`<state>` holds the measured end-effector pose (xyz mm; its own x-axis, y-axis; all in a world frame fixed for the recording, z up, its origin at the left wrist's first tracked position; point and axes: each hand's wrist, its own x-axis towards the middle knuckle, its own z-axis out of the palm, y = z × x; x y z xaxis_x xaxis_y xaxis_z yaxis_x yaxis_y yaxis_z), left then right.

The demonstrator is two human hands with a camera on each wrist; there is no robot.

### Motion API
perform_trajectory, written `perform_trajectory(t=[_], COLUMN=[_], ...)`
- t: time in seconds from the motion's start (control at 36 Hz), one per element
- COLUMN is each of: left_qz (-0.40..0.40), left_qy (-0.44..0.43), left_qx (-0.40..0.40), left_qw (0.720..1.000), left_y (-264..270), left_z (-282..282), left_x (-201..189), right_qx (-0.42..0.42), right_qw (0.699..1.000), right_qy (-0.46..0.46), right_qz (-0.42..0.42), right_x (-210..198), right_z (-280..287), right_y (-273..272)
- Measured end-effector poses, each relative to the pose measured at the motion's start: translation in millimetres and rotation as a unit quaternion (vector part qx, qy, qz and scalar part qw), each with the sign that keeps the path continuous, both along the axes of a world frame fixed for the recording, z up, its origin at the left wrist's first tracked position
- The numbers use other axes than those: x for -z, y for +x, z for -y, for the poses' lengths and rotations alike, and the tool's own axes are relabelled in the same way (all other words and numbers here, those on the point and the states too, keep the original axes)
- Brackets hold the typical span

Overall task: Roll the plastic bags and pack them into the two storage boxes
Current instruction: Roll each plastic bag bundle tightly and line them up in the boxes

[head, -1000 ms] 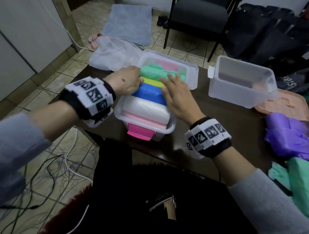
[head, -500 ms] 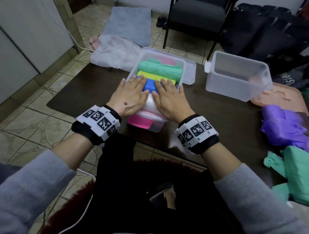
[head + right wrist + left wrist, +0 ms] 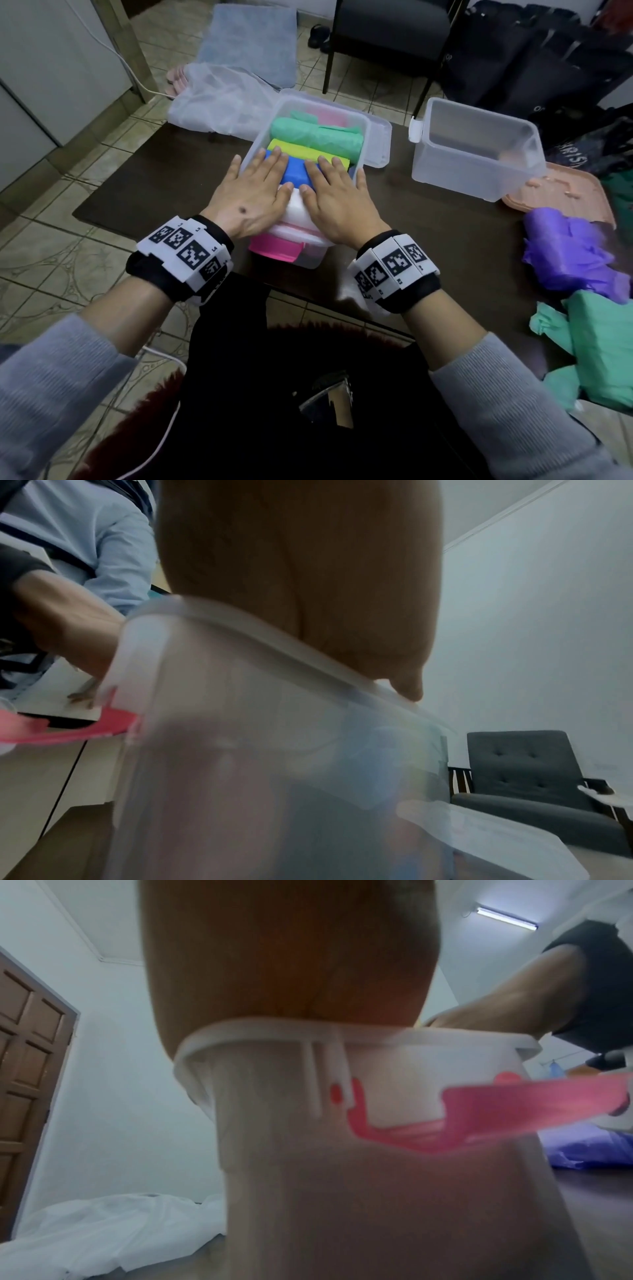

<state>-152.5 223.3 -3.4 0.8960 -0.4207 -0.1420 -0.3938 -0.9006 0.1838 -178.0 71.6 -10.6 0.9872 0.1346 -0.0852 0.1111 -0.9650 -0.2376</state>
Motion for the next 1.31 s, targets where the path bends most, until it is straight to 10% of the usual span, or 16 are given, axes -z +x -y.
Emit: perform_trajectory(t=[0.19, 0.31, 0.44, 0.64, 0.94, 1.14, 1.31], left_qz=[0.006, 0.095, 0.128, -0.031, 0.007, 0.021, 0.020], left_qy=[-0.091, -0.157, -0.255, -0.089, -0.080, -0.085, -0.083], left_qx=[-0.036, 0.014, 0.074, 0.063, 0.041, 0.035, 0.033], left_qw=[0.995, 0.983, 0.956, 0.994, 0.996, 0.996, 0.996], left_y=[-7.5, -34.9, -85.3, -104.9, -106.3, -107.2, -106.8], left_z=[11.8, 54.7, 128.6, 181.0, 180.1, 179.8, 179.7], left_x=[-7.1, -14.3, 0.2, 87.5, 122.7, 125.7, 125.6], right_qx=[0.015, 0.141, 0.350, 0.507, 0.534, 0.527, 0.496], right_qw=[0.973, 0.888, 0.801, 0.680, 0.651, 0.551, 0.553], right_qy=[0.231, 0.425, 0.459, 0.510, 0.531, 0.641, 0.664], right_qz=[0.018, 0.107, 0.161, 0.142, 0.098, 0.088, 0.085], right_x=[-4.7, -8.5, -2.6, -4.5, -3.7, 1.0, 6.9], right_z=[16.8, 55.9, 138.3, 234.2, 271.5, 271.0, 267.2], right_y=[-4.4, -10.6, -8.5, -6.8, -4.7, 9.0, 18.0])
